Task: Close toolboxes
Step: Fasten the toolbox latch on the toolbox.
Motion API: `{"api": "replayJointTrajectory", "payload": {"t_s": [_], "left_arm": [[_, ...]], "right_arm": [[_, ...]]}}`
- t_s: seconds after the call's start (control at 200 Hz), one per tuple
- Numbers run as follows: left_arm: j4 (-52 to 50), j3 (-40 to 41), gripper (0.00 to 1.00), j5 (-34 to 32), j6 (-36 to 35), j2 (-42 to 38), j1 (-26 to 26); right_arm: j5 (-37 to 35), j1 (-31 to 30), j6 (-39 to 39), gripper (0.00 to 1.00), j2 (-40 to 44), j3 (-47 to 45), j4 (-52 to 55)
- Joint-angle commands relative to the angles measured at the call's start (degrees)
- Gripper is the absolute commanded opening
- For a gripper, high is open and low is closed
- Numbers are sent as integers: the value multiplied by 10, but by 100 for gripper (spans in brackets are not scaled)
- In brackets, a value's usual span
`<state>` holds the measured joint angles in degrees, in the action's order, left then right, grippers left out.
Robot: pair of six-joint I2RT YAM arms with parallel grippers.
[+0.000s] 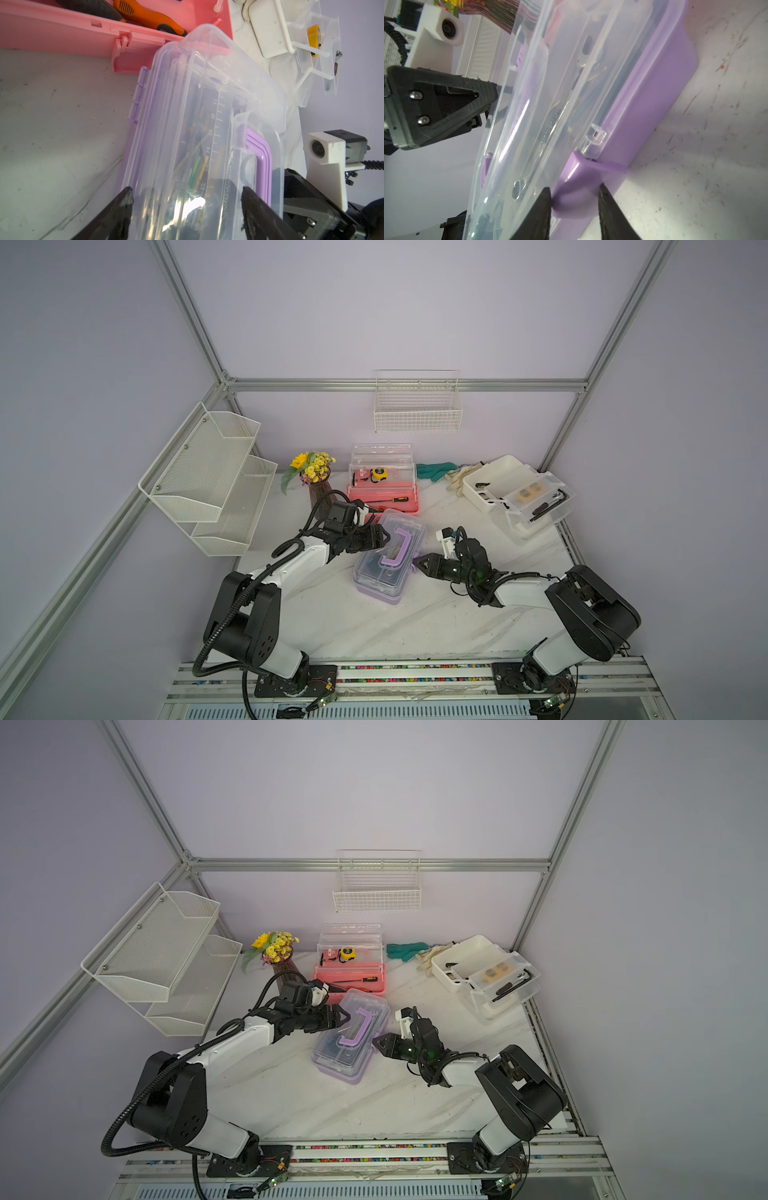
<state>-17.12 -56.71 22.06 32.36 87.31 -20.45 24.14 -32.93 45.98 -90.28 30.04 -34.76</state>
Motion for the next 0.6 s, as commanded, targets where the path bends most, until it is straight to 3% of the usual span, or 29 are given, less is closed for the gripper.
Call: {"api": "replayJointTrajectory", "payload": {"t_s": [0.0, 0.595], "left_arm": [[-3, 20, 80, 14, 7, 14, -13], [24, 50, 79, 29, 45, 20, -32]], "right_arm": [[18, -5, 3, 39, -26, -6, -52], [46, -8, 54, 41, -75, -24, -180]]}}
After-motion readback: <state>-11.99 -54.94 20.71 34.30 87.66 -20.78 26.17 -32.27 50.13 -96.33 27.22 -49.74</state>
